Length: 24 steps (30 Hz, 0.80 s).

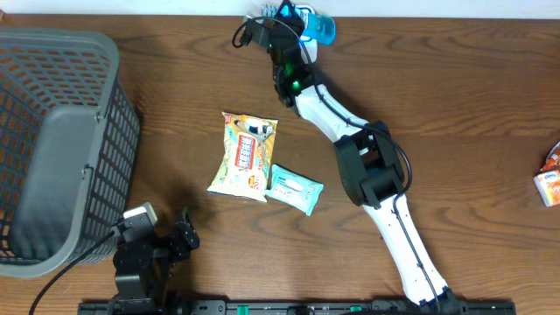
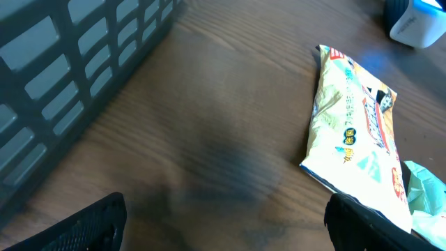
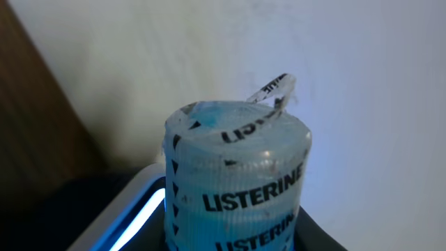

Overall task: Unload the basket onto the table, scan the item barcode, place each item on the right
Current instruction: 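Lift the teal Listerine bottle and hold it to the scanner face, then carry the teal bottle to the right table edge and release it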

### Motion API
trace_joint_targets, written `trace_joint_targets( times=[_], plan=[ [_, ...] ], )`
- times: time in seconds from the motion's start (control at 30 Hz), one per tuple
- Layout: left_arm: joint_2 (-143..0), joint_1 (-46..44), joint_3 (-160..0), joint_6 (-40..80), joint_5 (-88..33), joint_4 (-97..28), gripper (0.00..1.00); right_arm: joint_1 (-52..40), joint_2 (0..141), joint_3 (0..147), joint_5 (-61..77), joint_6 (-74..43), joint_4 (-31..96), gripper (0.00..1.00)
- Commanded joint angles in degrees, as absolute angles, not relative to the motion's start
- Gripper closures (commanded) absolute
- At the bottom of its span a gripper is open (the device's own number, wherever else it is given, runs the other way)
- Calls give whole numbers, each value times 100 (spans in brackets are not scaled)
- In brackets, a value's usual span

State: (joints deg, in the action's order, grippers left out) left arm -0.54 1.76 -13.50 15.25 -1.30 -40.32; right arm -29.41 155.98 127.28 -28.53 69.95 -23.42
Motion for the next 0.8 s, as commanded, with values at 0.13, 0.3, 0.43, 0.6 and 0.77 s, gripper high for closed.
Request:
trace_joint_targets(
  times=[0.13,0.3,0.43,0.6,0.77],
  plan=[
    [-23,174,-1328,1553,-80,-4029,9,-2989,15128,12840,-3319,7352,-2589,99],
    [-23,174,-1328,1553,-82,-4029,9,-2685,14486,12840,-4322,6482,-1433,99],
    [-23,174,-1328,1555,-82,-4029,9,-2182,14018,12840,-5288,5640,62,99],
    [-23,174,-1328,1555,-82,-4029,9,-1223,13788,12840,-5507,4309,2628,99],
    [-23,174,-1328,1553,-80,-4032,9,-294,13858,12717,-4781,3087,4115,99]
  ],
)
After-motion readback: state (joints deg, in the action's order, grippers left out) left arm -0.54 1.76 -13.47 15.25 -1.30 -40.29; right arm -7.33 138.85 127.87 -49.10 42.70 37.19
